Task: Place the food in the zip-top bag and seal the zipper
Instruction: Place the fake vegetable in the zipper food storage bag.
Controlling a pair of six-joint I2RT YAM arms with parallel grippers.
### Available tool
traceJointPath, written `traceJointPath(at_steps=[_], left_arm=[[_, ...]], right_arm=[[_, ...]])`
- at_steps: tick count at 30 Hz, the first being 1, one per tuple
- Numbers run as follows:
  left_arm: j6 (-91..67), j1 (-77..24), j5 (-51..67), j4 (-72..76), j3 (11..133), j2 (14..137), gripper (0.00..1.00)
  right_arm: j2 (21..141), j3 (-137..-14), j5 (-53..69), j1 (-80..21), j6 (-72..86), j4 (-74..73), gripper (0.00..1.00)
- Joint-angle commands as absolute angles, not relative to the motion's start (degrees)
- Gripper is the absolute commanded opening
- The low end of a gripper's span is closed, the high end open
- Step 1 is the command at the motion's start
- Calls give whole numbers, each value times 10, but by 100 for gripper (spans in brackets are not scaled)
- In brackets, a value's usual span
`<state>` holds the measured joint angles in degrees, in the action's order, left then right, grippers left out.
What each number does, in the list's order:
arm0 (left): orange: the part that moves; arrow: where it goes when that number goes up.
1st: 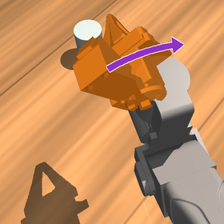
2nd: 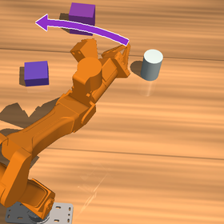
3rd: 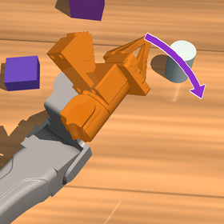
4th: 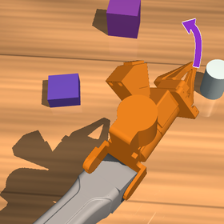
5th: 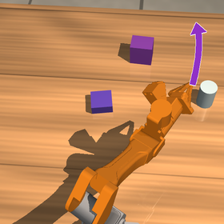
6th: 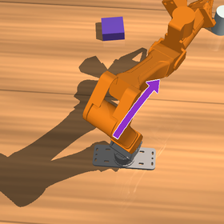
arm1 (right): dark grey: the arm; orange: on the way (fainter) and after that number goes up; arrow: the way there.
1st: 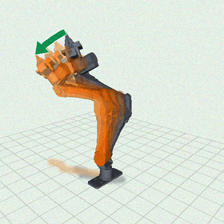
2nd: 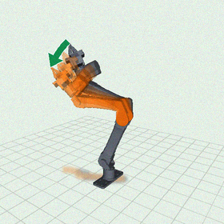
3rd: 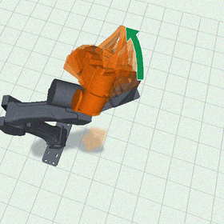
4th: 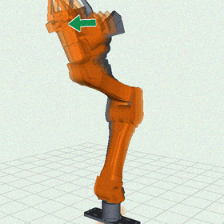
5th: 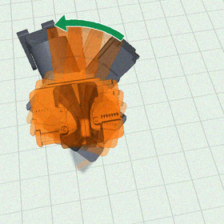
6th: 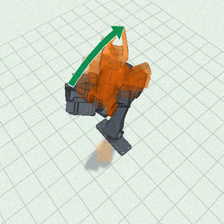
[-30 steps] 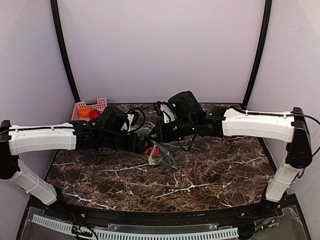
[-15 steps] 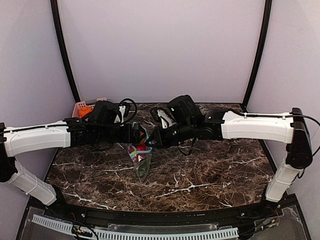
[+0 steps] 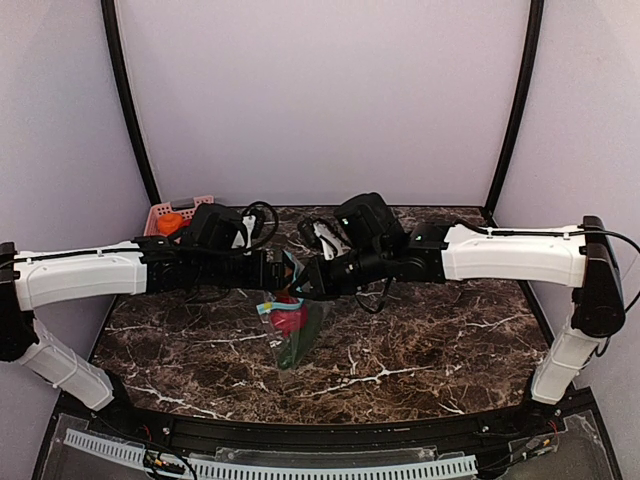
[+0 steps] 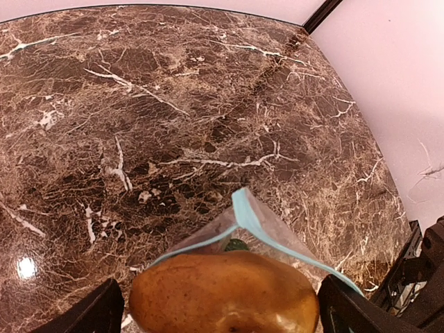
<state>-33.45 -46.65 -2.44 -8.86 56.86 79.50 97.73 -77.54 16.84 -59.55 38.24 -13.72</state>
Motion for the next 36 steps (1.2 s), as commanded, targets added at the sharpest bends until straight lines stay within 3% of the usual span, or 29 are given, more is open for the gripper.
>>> traceJointPath(at_steps=[1, 26, 33, 36], left_arm=[[-328, -462, -5, -83, 575, 776, 99], [-374, -431, 60, -149, 519, 664, 99], [-421, -420, 89, -128, 460, 633, 88], [-445, -420, 108, -107, 428, 609, 89]], right_arm=[[970, -770, 176, -600, 384, -121, 0], [974, -772, 175, -599, 386, -116, 0], [973, -770, 177, -599, 388, -114, 0], [971, -768, 177, -599, 388, -113, 0]])
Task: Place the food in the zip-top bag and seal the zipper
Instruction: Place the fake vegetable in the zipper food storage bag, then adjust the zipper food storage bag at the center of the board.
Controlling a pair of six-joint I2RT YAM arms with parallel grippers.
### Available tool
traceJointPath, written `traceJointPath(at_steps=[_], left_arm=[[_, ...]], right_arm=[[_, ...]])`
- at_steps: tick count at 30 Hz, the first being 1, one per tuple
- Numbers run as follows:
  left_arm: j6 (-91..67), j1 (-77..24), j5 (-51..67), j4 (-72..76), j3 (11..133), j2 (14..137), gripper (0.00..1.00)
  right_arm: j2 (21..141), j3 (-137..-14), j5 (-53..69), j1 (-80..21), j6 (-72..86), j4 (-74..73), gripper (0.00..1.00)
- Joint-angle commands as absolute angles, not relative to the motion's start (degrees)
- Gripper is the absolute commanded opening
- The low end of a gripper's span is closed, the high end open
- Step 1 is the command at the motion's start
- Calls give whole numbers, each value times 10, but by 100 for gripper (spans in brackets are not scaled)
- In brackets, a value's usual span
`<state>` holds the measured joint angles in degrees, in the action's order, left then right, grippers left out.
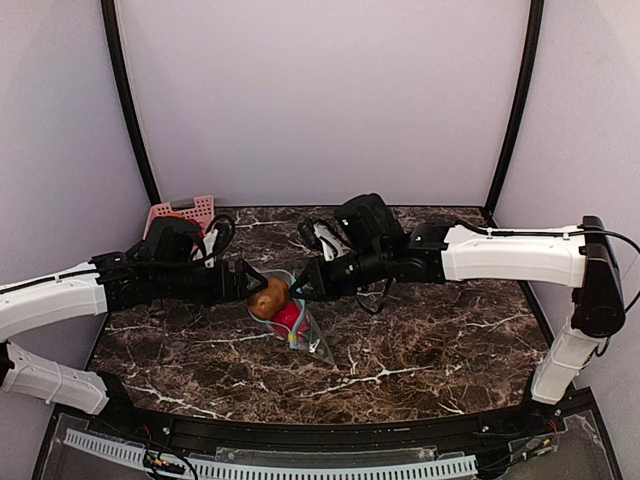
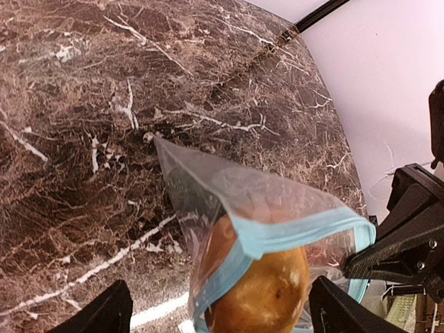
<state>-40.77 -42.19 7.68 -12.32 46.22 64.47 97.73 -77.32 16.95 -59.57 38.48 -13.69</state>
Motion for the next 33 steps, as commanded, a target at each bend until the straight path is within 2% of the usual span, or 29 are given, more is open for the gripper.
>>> traceJointPath(at_steps=[1, 5, 11, 13, 14, 16, 20, 29, 33], left_arm=[[-449, -420, 110, -104, 421, 598, 91], [-465, -419, 110, -98, 390, 564, 98], [-487, -420, 113, -89, 354, 516, 97], [-500, -420, 115, -90, 343, 506, 88], [-504, -420, 117, -91, 340, 503, 79], [-514, -420, 121, -90, 329, 494, 68], [-528, -420, 128, -89, 310, 483, 54], [-538, -420, 157, -53, 301, 519, 36], [-542, -420, 172, -26, 298, 541, 34]], right_arm=[[971, -768, 176, -599, 388, -113, 0], [971, -765, 176, -599, 391, -109, 0], [971, -764, 176, -599, 392, -109, 0], [971, -764, 176, -599, 393, -109, 0], [971, -764, 177, -599, 393, -109, 0], [971, -762, 176, -599, 393, -109, 0], [970, -761, 175, -599, 395, -108, 0], [970, -762, 177, -599, 396, -105, 0], [967, -760, 176, -599, 396, -105, 0]])
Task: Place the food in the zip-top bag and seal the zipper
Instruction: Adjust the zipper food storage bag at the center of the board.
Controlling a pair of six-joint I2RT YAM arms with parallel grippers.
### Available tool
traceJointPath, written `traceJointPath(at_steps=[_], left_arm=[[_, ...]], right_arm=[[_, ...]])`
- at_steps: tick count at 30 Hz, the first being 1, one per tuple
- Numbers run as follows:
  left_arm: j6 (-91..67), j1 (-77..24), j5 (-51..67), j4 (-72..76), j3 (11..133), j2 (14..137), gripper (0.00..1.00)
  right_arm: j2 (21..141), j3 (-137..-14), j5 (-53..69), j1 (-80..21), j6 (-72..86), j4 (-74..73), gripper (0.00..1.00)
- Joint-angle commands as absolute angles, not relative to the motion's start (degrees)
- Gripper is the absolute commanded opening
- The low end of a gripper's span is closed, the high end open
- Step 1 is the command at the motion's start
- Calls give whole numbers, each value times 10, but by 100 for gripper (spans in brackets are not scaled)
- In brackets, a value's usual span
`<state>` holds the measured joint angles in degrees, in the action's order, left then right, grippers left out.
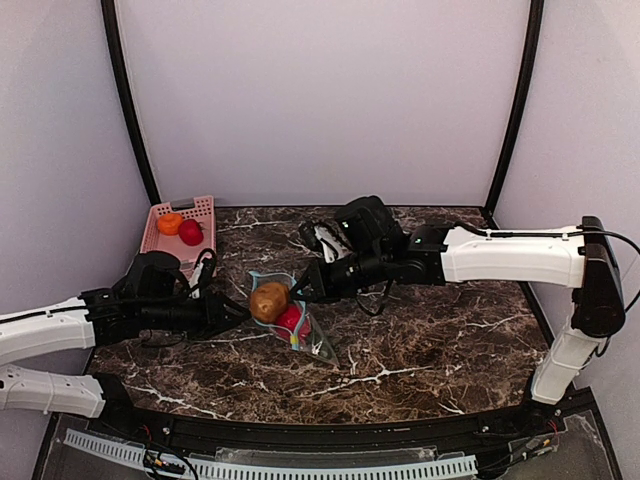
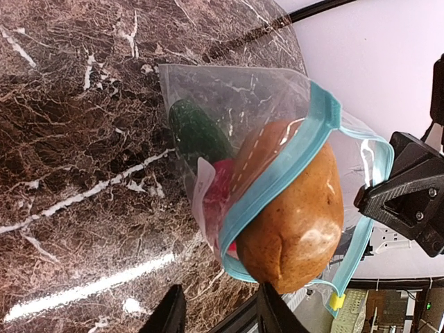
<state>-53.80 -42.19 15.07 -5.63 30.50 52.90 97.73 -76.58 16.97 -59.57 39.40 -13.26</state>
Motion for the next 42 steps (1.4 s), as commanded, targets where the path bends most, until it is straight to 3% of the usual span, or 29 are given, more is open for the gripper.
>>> traceJointPath(at_steps=[1, 19, 25, 30, 37, 42], left_arm=[[-541, -420, 172, -23, 300, 546, 34], [-541, -420, 181, 37, 311, 606, 24], [-543, -420, 186, 55, 315, 618, 13], [-536, -420, 199, 47, 337, 616, 1], [-501, -420, 257, 15, 407, 630, 1], [-477, -420, 273, -8, 440, 656, 1]], right_arm=[[967, -760, 175, -599, 396, -105, 0], [970, -760, 178, -599, 396, -104, 0], [969, -757, 172, -599, 396, -106, 0], [969, -774, 117, -599, 402, -161, 0], [968, -829, -6, -598, 390, -305, 0], [956, -828, -34, -595, 391, -322, 0]])
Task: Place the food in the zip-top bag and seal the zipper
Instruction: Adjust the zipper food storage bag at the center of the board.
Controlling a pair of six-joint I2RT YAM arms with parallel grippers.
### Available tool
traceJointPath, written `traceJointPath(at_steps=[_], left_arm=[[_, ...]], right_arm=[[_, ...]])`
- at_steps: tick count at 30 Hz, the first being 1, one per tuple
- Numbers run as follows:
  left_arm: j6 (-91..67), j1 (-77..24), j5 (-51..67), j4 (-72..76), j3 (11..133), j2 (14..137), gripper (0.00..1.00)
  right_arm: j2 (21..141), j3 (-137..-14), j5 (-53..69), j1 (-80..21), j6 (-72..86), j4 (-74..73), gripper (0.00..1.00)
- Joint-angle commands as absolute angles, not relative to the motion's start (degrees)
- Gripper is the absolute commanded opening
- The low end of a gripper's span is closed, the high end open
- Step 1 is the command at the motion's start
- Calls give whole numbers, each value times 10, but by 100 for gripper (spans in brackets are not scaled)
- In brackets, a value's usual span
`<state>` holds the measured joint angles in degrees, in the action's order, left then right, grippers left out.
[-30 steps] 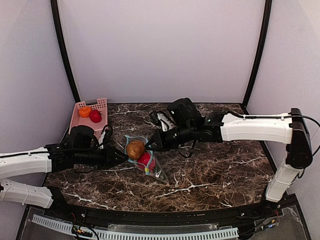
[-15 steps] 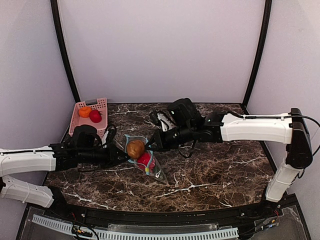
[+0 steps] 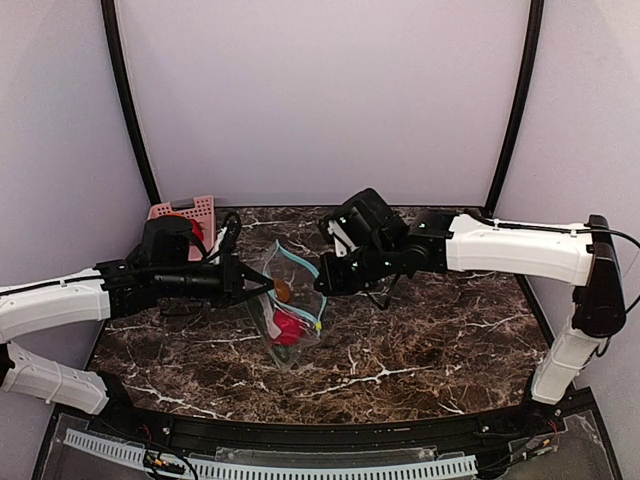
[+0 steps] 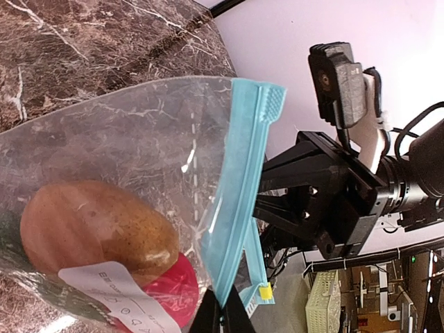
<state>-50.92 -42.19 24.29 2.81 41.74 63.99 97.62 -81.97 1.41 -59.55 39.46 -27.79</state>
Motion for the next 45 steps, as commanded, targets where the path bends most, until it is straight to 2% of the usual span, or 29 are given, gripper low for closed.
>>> traceJointPath(at_steps=[1, 13, 14, 19, 21, 24, 26, 30, 37, 45], left_arm=[[-475, -420, 274, -12, 441, 666, 1], [-478, -419, 273, 27, 442, 721, 1], [-479, -419, 269, 27, 442, 723, 1], [-495, -410, 251, 47, 431, 727, 1], [-499, -405, 247, 52, 430, 728, 1], [-501, -394, 246, 53, 432, 732, 1], [-502, -390, 249, 55, 433, 735, 1], [-503, -386, 250, 57, 432, 738, 1], [-506, -385, 246, 56, 430, 736, 1], [-508, -385, 239, 51, 427, 733, 1]], right_arm=[[953, -826, -35, -595, 392, -322, 0], [948, -793, 22, -593, 396, -273, 0], [946, -791, 28, -593, 393, -264, 3], [921, -776, 33, -595, 374, -238, 40], [900, -763, 32, -597, 358, -226, 51], [861, -730, 19, -605, 330, -214, 63], [830, -704, 9, -611, 313, -211, 67], [777, -641, 3, -626, 295, -191, 68], [771, -558, -47, -685, 337, -125, 51], [844, -586, -104, -720, 374, -110, 34]])
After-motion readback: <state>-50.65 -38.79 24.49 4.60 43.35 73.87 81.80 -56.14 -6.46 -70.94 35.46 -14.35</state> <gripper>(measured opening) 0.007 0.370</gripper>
